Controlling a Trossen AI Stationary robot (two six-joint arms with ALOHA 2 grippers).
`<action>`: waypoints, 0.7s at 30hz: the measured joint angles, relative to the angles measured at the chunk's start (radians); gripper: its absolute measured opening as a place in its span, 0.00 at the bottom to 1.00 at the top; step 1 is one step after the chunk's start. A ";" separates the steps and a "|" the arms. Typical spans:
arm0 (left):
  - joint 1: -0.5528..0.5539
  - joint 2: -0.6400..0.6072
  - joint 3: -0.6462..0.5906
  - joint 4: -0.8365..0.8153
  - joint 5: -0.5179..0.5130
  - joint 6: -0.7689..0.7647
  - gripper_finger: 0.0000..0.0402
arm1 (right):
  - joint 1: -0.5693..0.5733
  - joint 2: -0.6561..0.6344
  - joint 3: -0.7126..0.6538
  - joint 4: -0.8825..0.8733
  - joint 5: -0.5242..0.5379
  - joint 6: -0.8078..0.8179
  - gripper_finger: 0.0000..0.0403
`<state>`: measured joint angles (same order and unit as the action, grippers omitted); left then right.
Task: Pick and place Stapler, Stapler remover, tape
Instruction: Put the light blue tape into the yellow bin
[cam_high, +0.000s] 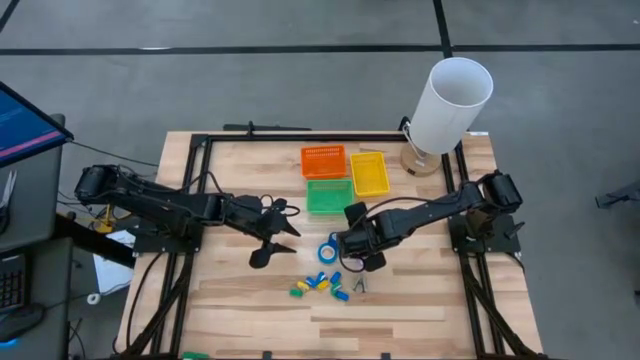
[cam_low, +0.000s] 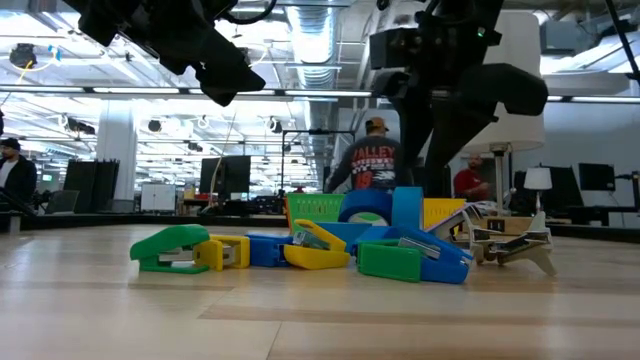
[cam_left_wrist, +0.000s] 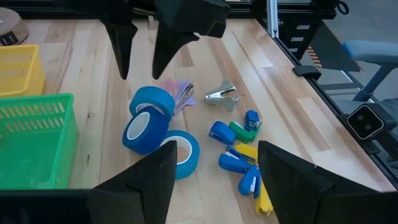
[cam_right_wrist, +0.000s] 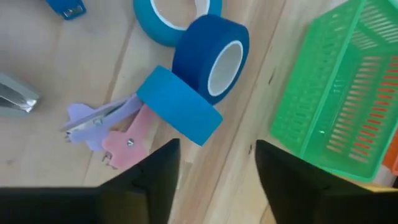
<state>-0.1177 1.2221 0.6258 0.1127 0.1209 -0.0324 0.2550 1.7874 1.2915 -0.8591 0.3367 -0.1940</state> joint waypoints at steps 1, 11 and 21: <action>0.000 0.000 0.000 0.000 0.000 -0.001 0.53 | 0.000 0.000 0.000 0.005 -0.003 0.000 0.55; 0.000 0.000 0.000 0.000 0.000 -0.001 0.53 | 0.000 0.032 -0.003 0.106 -0.029 -0.099 0.59; 0.000 0.000 0.000 0.000 0.000 -0.002 0.53 | -0.005 0.082 -0.005 0.057 -0.044 -0.105 0.54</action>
<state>-0.1177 1.2221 0.6258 0.1131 0.1211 -0.0341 0.2504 1.8690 1.2869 -0.8017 0.2930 -0.2989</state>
